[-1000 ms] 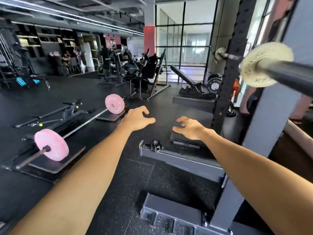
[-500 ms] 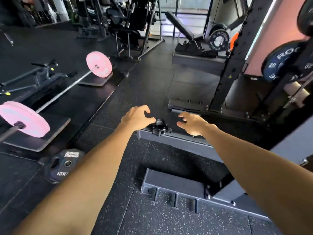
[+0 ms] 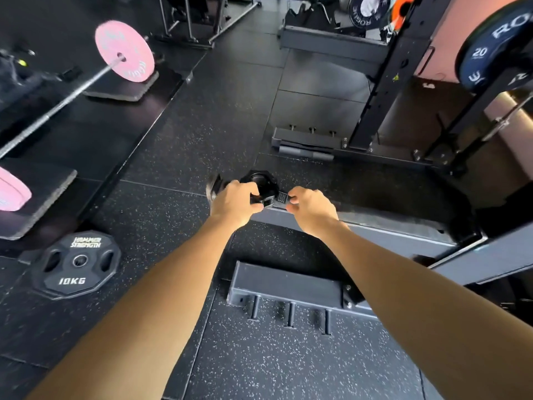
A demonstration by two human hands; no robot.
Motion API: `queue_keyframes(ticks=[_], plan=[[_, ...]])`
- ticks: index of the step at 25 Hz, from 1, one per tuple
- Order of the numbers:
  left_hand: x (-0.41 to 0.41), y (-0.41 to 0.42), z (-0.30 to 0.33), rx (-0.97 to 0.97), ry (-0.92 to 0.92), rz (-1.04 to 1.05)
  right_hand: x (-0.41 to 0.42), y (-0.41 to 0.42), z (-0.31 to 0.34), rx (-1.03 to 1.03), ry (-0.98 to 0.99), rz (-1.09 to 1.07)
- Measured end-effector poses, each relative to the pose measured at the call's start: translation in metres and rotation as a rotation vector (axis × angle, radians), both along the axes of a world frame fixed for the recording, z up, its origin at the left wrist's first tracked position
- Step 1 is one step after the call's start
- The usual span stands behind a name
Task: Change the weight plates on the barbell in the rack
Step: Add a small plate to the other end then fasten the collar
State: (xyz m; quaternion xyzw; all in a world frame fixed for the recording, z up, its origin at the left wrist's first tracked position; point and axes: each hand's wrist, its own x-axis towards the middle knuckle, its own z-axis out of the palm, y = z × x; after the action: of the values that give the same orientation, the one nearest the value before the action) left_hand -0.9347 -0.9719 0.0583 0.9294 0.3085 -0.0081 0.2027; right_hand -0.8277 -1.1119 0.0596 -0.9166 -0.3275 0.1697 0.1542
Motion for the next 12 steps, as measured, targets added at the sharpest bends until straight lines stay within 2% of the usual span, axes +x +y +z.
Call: queue_keyframes(ticks=[7, 12], plan=[[-0.013, -0.017, -0.003, -0.019, -0.166, -0.068, -0.007, -0.001, 0.006, 0.111, -0.035, -0.074], [-0.029, -0.04, 0.031, 0.011, -0.362, -0.004, -0.022, -0.026, 0.041, 0.256, 0.036, -0.111]])
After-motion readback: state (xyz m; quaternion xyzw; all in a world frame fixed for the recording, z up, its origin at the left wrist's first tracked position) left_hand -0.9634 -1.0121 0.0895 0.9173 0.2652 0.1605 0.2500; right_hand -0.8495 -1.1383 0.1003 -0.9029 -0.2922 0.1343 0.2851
